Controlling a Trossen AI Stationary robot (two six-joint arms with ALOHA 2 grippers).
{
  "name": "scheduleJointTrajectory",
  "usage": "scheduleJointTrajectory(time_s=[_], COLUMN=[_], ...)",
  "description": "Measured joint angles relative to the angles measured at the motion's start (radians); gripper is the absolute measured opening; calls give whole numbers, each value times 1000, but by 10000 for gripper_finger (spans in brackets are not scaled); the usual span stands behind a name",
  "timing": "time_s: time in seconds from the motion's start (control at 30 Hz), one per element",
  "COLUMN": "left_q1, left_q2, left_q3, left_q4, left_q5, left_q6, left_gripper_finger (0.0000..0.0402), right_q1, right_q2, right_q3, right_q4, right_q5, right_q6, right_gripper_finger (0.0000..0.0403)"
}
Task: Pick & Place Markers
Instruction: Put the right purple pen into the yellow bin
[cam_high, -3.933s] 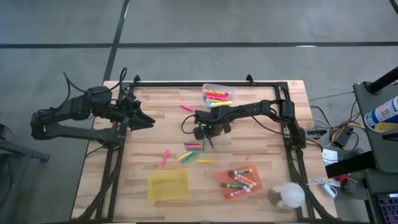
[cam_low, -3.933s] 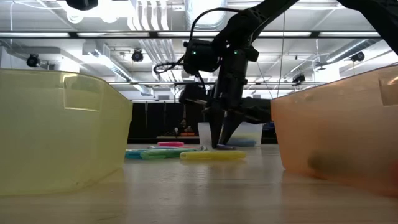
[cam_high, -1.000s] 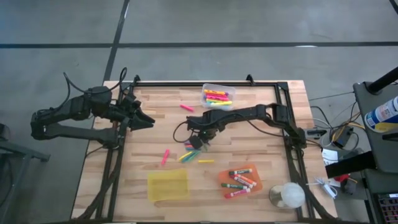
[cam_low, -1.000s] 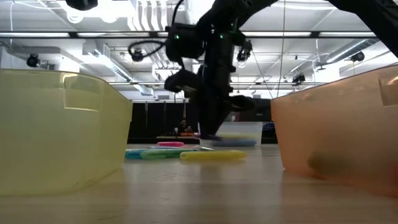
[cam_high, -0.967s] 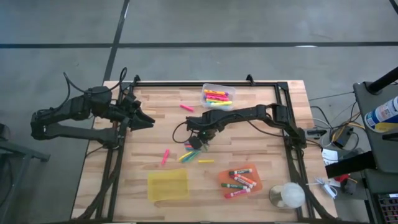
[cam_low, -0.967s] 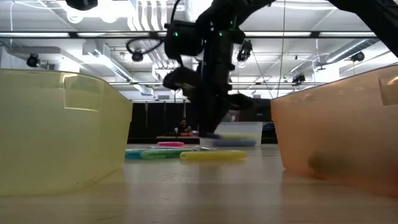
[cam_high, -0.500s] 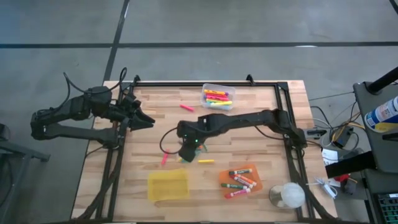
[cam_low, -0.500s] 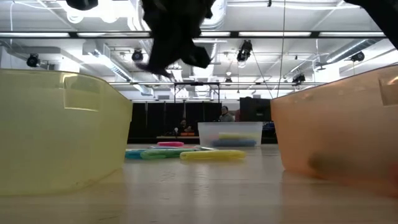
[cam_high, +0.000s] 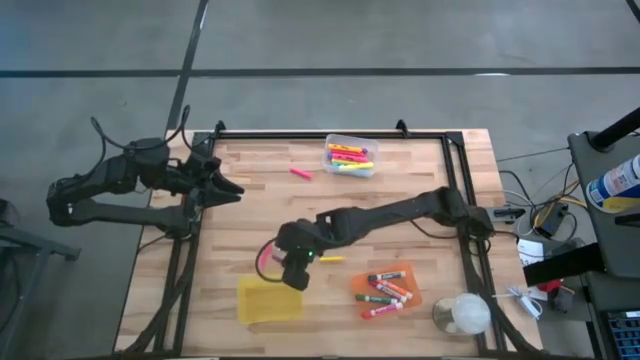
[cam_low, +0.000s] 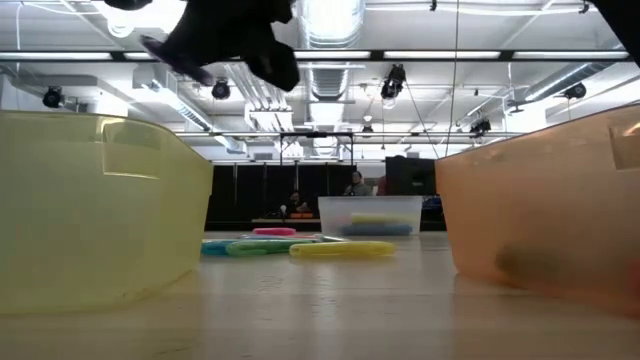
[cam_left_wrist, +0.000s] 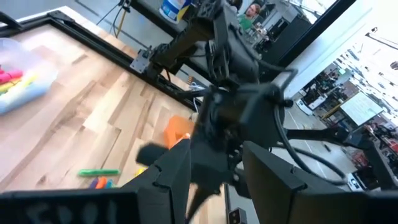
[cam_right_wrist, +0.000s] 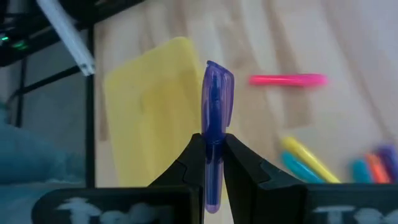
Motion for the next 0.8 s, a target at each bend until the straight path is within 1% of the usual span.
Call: scheduleJointTrajectory(time_s=[0.1,0.27,0.47,0.57,0.67,0.8], left_q1=[0,0,0,0,0,0], left_q2=[-7,-16,-21,-21,-21,-22], left_q3=[0,0,0,0,0,0], left_q4=[0,0,-1,-6,-8,-8], left_q5=[0,0,0,0,0,0], left_q6=[-8,-17,-21,-31,-32,-32], left_gripper_finger=[140,140,140,140,140,140], right_q1=[18,34,40,40,38,39], right_q2=[30,89,142,167,172,170], right_q3=[0,12,55,63,76,75], right_q4=[57,56,69,60,53,25], right_q5=[-40,-49,-104,-116,-115,-108], right_q6=[-1,1,2,46,76,54], right_gripper_finger=[29,29,29,32,53,99])
